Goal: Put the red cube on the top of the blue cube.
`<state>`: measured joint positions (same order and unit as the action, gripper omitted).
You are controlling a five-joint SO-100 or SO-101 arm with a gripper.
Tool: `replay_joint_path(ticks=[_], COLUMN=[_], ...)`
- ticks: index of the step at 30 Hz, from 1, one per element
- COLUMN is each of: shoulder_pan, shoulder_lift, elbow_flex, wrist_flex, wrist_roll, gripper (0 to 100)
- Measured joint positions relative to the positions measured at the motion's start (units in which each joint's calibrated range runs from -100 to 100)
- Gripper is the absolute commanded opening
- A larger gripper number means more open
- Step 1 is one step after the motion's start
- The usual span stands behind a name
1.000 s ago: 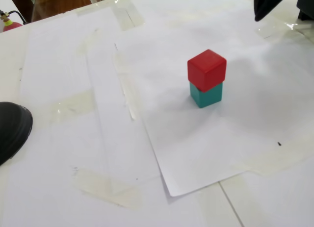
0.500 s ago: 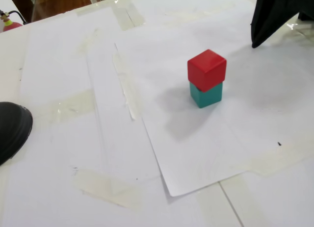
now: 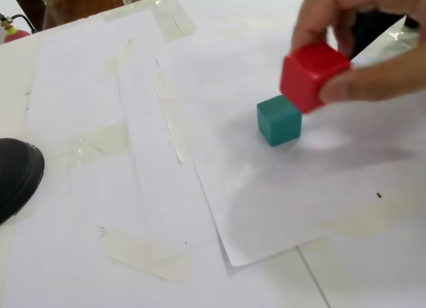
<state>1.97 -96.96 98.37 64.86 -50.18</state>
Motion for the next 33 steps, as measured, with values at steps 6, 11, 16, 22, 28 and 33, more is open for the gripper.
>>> replay_joint_path(ticks=[6, 11, 16, 22, 28, 33], shoulder_pan=[0.00, 0.00, 0.00, 0.00, 0.00, 0.00], shoulder_lift=[0.00, 0.00, 0.00, 0.00, 0.00, 0.00], elbow_flex=[0.18, 0.54, 0.72, 0.72, 0.72, 0.72], wrist_flex=[-0.81, -1.30, -2.20, -2.20, -2.20, -2.20], wrist_roll=[0.00, 0.00, 0.00, 0.00, 0.00, 0.00], gripper=[0, 0, 0, 0, 0, 0])
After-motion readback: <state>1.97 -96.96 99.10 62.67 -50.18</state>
